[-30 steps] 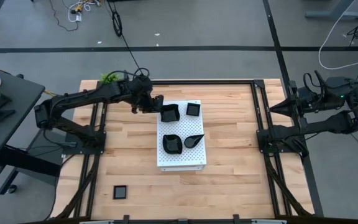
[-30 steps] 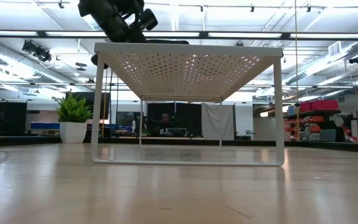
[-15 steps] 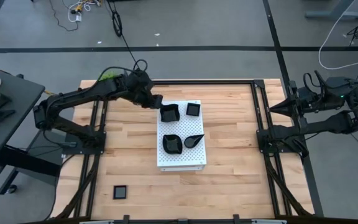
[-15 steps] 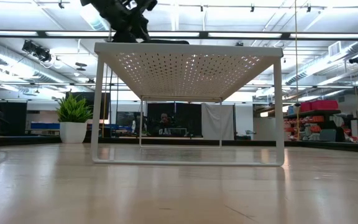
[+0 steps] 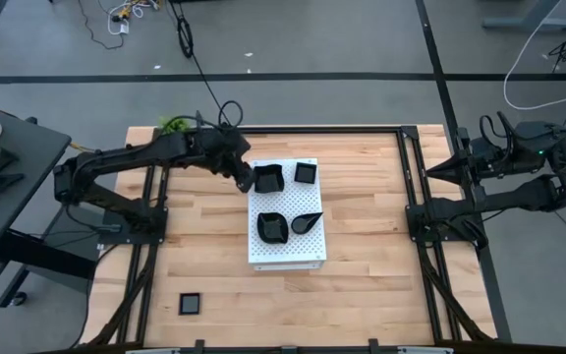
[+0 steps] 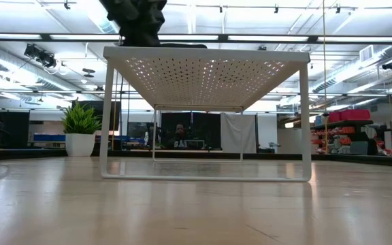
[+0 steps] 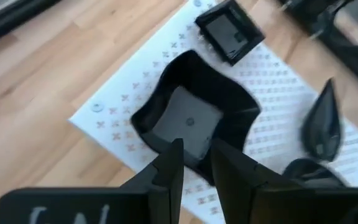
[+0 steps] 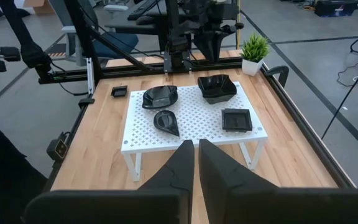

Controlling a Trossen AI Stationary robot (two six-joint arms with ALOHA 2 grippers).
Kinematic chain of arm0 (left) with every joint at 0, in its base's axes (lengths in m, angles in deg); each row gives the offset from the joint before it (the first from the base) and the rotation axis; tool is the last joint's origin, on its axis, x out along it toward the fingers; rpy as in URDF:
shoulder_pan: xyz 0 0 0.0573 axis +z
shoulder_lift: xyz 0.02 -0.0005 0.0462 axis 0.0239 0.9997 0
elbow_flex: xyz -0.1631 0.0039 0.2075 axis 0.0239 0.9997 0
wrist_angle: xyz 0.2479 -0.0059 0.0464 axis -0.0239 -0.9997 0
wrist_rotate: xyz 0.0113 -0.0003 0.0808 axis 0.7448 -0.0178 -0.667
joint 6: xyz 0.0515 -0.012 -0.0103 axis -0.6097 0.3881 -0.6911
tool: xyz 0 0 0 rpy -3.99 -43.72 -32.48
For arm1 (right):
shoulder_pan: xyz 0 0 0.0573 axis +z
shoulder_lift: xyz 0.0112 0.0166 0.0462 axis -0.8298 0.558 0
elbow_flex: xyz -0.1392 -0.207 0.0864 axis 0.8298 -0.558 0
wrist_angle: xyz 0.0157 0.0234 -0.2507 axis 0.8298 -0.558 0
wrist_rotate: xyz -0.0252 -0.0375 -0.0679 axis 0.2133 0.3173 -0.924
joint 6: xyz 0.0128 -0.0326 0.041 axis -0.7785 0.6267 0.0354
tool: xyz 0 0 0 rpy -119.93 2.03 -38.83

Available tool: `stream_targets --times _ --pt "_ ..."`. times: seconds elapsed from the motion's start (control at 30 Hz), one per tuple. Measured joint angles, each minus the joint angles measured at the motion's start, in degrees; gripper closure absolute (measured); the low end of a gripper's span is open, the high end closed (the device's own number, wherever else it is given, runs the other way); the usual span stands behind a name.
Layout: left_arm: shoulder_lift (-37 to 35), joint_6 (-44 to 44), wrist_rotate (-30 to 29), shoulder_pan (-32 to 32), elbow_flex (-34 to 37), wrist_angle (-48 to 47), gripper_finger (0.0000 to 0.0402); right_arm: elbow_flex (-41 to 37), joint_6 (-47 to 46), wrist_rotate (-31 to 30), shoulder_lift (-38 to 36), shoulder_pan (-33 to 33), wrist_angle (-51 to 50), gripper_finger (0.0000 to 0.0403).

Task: Pick & Place Mini shaped plates
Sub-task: Stack the black square plate on top of the other black square plate on the shelf

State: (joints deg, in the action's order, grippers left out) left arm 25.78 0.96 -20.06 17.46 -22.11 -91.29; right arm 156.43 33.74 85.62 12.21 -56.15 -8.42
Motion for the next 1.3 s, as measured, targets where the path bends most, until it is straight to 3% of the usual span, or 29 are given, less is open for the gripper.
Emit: stream_targets --times 0.43,0.93,1.3 --pt "-1.9 -3.4 -2.1 -8.0 0.6 -8.2 0.0314 0.0 0.0 0.0 0.0 0.0 0.0 0.0374" --pt "-14.1 -3.8 -1.6 -22.1 16.2 -10.9 0.0314 0.0 0.0 0.0 0.0 0.0 0.0 0.0374" --pt "-15.4 -4.7 3.3 -35.1 24.6 -10.5 0.0314 0.0 0.0 0.0 0.0 0.0 0.0 0.0374"
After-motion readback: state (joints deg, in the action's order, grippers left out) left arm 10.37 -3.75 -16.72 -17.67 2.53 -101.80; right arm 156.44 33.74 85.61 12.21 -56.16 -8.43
